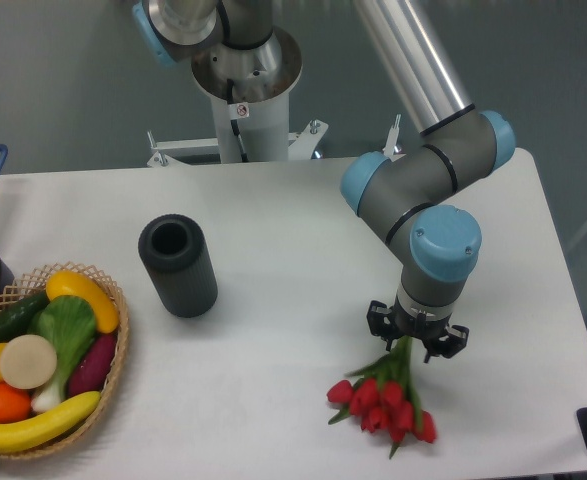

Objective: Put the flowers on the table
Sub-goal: 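Open the gripper to release the tulip stems, then raise the open gripper up away from the tulips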

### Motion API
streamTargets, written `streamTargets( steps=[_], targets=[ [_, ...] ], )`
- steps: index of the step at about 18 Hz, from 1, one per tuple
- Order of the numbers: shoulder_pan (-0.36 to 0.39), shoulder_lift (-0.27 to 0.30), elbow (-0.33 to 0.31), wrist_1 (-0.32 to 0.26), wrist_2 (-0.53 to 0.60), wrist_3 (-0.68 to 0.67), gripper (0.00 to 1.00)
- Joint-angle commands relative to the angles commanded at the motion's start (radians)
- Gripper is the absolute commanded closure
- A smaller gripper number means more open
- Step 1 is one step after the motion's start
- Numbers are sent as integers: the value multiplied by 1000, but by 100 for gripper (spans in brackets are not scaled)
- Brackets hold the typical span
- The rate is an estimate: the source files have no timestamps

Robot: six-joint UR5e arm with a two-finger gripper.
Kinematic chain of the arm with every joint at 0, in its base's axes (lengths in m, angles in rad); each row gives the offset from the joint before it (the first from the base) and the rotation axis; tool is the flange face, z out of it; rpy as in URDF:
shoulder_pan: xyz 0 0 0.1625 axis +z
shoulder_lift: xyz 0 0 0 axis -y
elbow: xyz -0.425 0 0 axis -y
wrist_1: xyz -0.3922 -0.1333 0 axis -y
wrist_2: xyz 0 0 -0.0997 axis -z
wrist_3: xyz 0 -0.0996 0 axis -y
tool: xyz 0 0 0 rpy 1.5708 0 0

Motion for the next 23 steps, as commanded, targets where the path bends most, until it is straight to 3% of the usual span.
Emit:
streamTargets(
  steps=[7,13,18,23],
  targets=[
    [32,58,-14,3,12,5,0],
    [66,141,-64,9,9,14,0],
    [93,158,-80,6,11,18,0],
    [144,196,-124,-14,12,242,0]
  ],
)
